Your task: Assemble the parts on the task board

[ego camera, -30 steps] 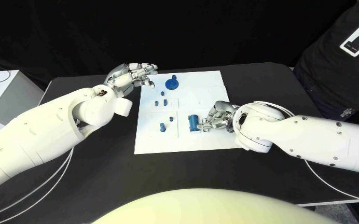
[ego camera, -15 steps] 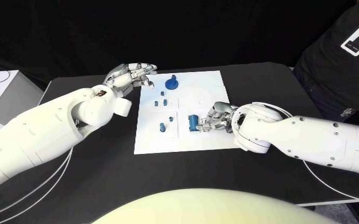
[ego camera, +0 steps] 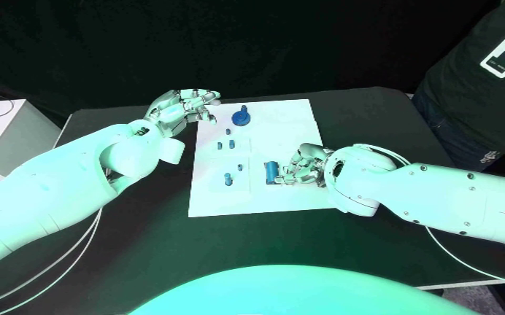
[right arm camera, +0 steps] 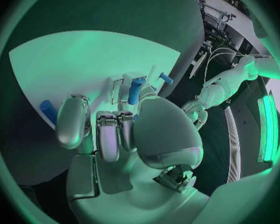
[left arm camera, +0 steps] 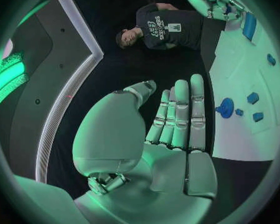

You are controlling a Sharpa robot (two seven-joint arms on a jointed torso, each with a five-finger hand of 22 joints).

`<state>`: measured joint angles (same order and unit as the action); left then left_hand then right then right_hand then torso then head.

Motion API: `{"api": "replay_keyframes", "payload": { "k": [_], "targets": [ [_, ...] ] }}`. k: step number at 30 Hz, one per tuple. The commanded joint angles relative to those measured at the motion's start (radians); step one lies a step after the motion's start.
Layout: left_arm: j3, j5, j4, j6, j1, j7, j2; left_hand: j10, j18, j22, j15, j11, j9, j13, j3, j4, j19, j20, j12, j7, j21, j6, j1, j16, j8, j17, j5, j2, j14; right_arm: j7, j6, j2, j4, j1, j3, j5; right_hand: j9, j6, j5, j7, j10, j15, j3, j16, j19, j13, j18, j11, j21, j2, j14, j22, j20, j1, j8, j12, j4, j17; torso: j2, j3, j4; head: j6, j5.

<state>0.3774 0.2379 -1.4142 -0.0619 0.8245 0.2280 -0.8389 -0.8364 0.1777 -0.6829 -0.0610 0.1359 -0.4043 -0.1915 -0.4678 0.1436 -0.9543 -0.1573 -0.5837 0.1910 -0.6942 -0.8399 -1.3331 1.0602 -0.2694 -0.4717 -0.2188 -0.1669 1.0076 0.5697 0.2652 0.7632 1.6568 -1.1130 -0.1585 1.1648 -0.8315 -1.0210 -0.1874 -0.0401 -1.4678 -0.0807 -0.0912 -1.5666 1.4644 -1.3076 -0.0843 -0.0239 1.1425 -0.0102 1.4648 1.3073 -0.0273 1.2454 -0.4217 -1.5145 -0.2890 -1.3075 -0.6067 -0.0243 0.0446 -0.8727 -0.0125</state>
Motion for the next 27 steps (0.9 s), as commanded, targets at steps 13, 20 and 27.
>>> {"api": "replay_keyframes", "payload": {
  "k": [13,20,27],
  "targets": [
    [0.000,0.003,0.003,0.017,0.000,0.006,0.001,0.007,0.005,0.002,-0.004,-0.002,-0.001,0.002,0.002,0.011,-0.008,-0.003,-0.005,0.002,0.005,0.009,0.000,0.002,-0.006,-0.001,-0.001,0.007,-0.006,-0.141,0.039,0.100,0.032,-0.047,0.014,-0.157,0.079,0.075,-0.012,-0.049,-0.075,0.025,-0.024,0.002,-0.005,-0.226,0.004,0.035,-0.045,-0.010,0.103,0.045,-0.019,0.038,0.126,-0.001,0.000,-0.250,0.004,0.0017,0.0037,0.000,0.004],
    [0.000,0.003,0.003,0.015,0.000,0.005,0.002,0.007,0.005,0.002,-0.004,-0.002,-0.001,0.002,0.002,0.011,-0.008,-0.003,-0.005,0.002,0.005,0.009,0.000,0.002,-0.006,-0.001,-0.001,0.007,-0.006,-0.128,-0.058,0.152,-0.005,-0.084,0.016,-0.108,0.117,0.030,0.007,-0.049,-0.074,0.028,-0.053,0.006,-0.009,-0.224,0.001,0.036,-0.064,0.037,0.101,0.042,-0.026,0.088,0.164,0.002,0.002,-0.241,0.005,0.0009,0.0060,0.000,0.017],
    [0.000,0.003,0.002,0.016,0.000,0.005,0.000,0.007,0.005,0.003,-0.004,-0.002,-0.001,0.002,0.004,0.012,-0.008,-0.003,-0.005,0.002,0.006,0.009,0.000,0.002,-0.006,-0.001,-0.001,0.007,-0.006,-0.050,-0.148,0.191,-0.014,-0.089,0.015,0.041,0.113,-0.015,0.036,-0.036,-0.068,0.020,-0.067,0.007,-0.008,-0.217,0.000,0.026,-0.066,0.060,0.101,0.044,-0.020,0.068,0.147,0.014,-0.005,-0.241,0.004,0.0007,0.0066,0.000,0.026]
  ]
}}
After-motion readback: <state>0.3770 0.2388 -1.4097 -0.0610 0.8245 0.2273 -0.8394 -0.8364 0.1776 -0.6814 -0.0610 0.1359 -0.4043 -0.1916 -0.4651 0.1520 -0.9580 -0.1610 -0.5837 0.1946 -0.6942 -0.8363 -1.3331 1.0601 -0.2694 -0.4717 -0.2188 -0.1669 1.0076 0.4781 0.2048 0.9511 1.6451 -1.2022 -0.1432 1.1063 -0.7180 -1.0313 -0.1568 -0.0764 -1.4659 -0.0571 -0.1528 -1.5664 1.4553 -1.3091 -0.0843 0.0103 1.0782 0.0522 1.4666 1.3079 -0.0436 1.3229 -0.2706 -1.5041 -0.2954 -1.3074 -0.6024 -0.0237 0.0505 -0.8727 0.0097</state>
